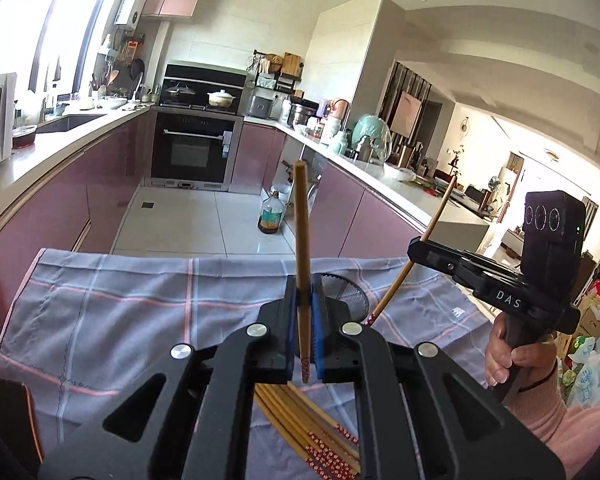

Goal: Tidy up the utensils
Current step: 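Lift the chopstick upright with the right tool over the mesh cup while the left tool carries its own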

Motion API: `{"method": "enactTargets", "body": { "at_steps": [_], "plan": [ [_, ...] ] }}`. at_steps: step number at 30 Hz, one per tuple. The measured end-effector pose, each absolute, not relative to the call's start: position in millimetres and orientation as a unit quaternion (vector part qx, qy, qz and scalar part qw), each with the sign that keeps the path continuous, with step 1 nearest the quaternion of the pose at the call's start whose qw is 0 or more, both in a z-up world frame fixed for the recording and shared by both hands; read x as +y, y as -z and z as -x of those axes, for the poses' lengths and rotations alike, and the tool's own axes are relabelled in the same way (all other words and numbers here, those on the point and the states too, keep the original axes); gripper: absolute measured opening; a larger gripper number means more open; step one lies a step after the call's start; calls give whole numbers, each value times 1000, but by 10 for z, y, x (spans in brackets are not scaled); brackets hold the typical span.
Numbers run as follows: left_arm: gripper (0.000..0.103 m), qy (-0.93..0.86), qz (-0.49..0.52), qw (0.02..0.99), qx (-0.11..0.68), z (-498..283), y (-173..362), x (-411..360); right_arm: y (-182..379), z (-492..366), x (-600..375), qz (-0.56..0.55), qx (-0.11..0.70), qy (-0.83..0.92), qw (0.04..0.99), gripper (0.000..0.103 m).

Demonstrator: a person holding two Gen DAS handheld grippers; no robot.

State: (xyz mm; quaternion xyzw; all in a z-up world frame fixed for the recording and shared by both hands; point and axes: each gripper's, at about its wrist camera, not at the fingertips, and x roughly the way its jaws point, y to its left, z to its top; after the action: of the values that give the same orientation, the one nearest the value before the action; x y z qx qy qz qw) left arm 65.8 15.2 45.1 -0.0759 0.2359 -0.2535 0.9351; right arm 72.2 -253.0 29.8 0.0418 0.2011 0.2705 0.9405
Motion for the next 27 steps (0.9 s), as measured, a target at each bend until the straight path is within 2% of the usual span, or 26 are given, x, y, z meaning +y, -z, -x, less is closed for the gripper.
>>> {"method": "enactTargets", "body": {
  "at_steps": [8, 15, 27],
  "plan": [
    [7, 271, 70, 938, 203, -859, -888, -164, -587, -940, -2726, -46, 171, -252, 951, 5],
    [7, 266, 61, 942, 194, -1093, -1097, -489, -487, -1250, -2846, -52, 185, -228, 954, 5],
    [7, 264, 38, 921, 284, -1689, -573, -920, -22, -1561, -2692, -44, 273, -228, 934, 5]
  ]
}}
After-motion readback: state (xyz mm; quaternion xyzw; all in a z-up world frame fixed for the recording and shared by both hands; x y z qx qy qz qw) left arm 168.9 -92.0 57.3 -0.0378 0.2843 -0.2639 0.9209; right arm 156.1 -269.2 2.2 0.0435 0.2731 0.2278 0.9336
